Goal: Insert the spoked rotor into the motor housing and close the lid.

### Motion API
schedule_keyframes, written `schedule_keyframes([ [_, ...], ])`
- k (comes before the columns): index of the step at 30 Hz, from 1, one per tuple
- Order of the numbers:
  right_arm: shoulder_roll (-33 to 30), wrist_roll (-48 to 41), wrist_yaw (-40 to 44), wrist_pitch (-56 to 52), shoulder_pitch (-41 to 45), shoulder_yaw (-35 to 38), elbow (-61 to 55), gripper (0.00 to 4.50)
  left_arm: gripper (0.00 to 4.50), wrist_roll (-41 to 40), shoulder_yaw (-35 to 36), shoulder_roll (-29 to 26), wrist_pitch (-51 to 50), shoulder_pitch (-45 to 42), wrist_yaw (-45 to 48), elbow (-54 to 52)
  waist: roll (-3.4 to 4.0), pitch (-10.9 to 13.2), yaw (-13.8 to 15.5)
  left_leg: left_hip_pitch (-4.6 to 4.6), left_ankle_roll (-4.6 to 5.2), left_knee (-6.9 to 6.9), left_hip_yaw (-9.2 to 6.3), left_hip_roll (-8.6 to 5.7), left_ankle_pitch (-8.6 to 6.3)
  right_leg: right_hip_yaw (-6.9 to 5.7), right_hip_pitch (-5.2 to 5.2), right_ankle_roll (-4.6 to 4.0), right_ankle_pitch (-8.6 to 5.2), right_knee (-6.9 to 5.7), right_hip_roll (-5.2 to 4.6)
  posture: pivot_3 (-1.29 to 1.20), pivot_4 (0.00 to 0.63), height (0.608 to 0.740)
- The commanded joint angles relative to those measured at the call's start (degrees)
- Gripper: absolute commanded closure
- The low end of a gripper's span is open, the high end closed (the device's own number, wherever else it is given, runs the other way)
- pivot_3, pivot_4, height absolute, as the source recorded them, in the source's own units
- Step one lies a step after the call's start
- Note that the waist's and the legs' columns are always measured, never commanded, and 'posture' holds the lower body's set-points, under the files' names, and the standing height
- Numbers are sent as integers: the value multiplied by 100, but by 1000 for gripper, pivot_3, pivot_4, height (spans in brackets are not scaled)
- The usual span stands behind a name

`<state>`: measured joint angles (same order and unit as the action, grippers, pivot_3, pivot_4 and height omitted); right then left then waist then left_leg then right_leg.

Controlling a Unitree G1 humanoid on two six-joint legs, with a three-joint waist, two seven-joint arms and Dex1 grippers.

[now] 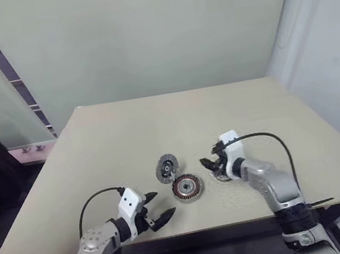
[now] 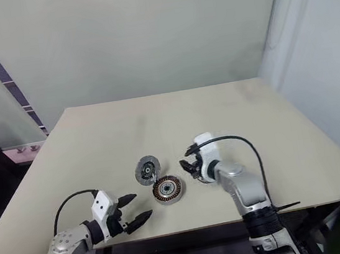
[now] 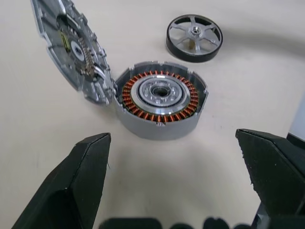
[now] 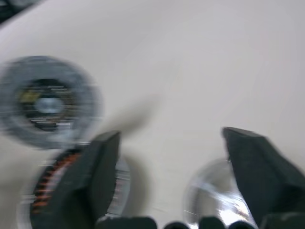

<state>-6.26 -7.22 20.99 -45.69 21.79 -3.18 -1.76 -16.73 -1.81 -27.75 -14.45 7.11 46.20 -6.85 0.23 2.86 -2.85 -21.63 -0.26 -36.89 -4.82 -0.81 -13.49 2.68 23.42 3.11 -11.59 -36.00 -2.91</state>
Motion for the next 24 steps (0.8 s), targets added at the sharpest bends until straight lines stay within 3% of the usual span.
schedule_keyframes([
  [1, -191, -123, -289, -139, 22, 561, -288, 16, 0, -24, -5, 29, 130, -139, 24, -18, 0, 0, -2, 0, 0, 0, 1, 0, 0, 0, -1, 0, 0, 0, 0, 0, 0, 740],
  [11, -198, -766, -592, -838, 244, 1658, 454, 16, 0, 1, -60, 85, 188, -256, 76, 127, 4, 1, -4, 0, 3, 5, 8, 2, 2, 3, -5, 0, 0, -2, 1, 0, 0, 740],
  [24, 20, -1471, -397, -974, 426, 1878, 1520, 16, 0, -14, -54, 31, 231, -288, 97, 149, 7, 1, -5, 0, 4, 4, 10, 2, 2, 5, -6, 0, 0, -1, 2, 0, 0, 740],
])
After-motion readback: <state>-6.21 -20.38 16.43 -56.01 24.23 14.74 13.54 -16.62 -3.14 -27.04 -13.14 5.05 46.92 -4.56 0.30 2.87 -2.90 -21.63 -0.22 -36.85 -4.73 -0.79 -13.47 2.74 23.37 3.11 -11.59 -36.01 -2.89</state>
